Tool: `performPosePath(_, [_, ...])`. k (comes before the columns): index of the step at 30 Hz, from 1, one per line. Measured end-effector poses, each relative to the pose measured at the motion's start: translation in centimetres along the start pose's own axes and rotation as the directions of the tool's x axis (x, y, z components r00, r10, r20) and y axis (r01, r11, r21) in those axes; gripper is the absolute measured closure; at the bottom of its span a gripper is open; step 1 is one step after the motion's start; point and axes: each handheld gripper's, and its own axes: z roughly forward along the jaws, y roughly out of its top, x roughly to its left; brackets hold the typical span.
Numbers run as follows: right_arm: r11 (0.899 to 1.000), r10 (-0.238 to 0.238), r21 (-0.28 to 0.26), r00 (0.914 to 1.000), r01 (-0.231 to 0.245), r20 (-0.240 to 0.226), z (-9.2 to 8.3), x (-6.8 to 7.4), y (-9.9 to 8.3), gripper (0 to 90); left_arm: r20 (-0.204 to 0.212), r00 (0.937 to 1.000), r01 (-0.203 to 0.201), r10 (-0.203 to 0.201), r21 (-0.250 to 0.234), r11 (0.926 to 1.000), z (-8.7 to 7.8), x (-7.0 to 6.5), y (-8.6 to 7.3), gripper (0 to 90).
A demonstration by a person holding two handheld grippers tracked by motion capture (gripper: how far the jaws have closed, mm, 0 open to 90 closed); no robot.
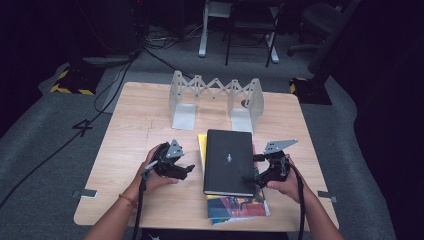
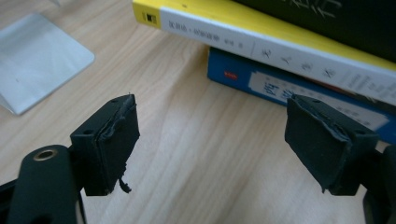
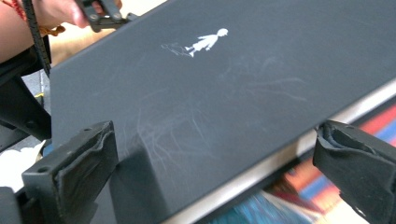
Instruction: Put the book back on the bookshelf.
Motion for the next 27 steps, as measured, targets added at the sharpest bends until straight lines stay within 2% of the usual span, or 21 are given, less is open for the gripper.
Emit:
performPosePath(4, [1.0, -0.005, 0.011, 1.0, 0.005, 0.006, 0.1, 0.1, 0.3, 0.0, -0.009, 0.9998, -0.019, 0.019, 0.002, 0.9998, 0.7, -0.1, 0.4, 18.9])
performPosePath(13, [1.0, -0.01, 0.0, 0.9999, 0.01, 0.014, 0.7, 0.2, 0.7, 0.0, -0.023, 0.9996, -0.019, 0.019, 0.0, 0.9998, 1.1, 0.3, 0.3, 20.5])
performPosePath(18, [1.0, -0.016, 0.003, 0.9998, 0.016, 0.008, 1.3, 0.1, 1.2, 0.0, -0.031, 0.9995, 0.004, -0.004, 0.001, 1.0, 1.6, 0.8, 0.5, 21.7])
performPosePath(24, [1.0, -0.025, 0.01, 0.9997, 0.025, -0.004, 1.8, -0.2, 1.8, 0.0, -0.043, 0.9989, 0.018, -0.02, -0.027, 0.9995, 2.0, 1.3, 1.2, 22.8])
performPosePath(27, [1.0, -0.028, 0.011, 0.9996, 0.028, -0.007, 2.1, -0.3, 2.0, 0.0, -0.052, 0.9986, 0.007, -0.009, -0.028, 0.9996, 2.3, 1.4, 1.3, 24.4])
